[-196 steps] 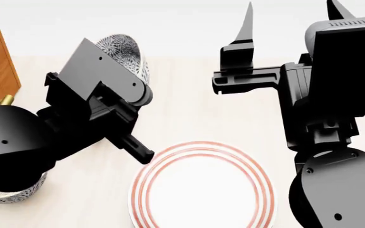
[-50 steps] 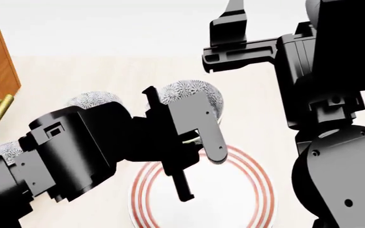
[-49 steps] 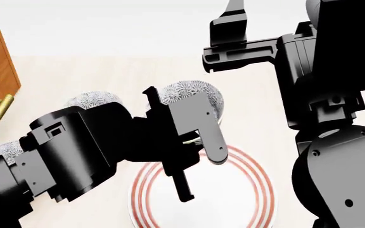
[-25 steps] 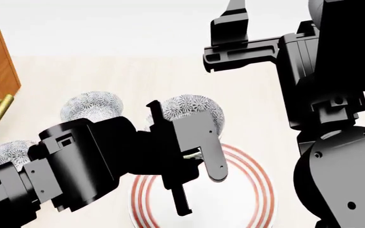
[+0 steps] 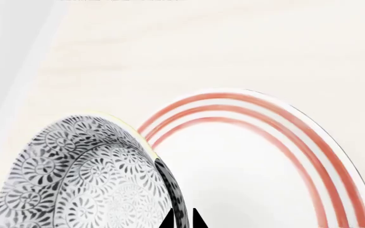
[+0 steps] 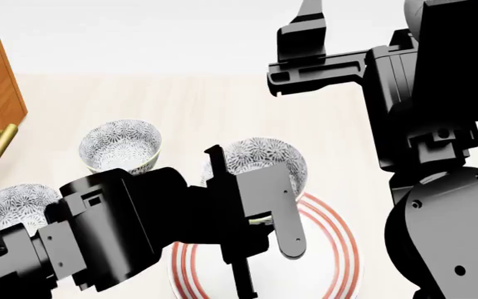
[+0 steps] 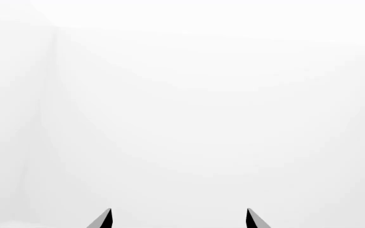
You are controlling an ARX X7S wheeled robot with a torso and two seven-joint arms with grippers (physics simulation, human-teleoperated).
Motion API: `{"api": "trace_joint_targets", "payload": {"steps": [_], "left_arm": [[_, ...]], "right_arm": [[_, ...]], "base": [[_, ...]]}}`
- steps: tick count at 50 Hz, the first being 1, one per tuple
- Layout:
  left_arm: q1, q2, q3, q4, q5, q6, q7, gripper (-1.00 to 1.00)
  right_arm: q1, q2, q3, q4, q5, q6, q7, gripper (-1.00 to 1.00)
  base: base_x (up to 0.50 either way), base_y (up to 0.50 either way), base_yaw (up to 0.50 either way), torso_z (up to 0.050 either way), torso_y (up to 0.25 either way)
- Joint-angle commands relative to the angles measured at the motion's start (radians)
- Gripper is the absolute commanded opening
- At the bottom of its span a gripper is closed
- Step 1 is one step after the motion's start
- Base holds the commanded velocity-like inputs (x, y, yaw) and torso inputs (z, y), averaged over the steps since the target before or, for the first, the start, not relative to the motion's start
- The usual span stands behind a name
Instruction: Put the bowl at the front on the plate.
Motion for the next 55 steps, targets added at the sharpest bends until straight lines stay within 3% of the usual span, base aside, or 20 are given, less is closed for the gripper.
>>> {"api": "trace_joint_targets", "payload": {"steps": [1,34,55], "left_arm": [[0.011,0.001,-0.003,0.018,0.014,0.006,-0.002,-1.00],[0.069,0.001,0.003,0.037,0.127,-0.020,0.028,-1.00],[0.094,0.001,-0.006,0.039,0.122,0.010,0.023,-1.00]], "right_arm": [[-0.005,0.004,0.001,-0.001,0.001,-0.004,0.002,1.00],[-0.023,0.017,0.018,-0.010,0.010,-0.018,0.011,1.00],[-0.029,0.018,0.012,-0.005,0.010,-0.026,0.012,1.00]], "base": [[0.00,0.00,0.00,0.000,0.000],[0.00,0.00,0.00,0.001,0.000],[0.00,0.00,0.00,0.000,0.000]]}}
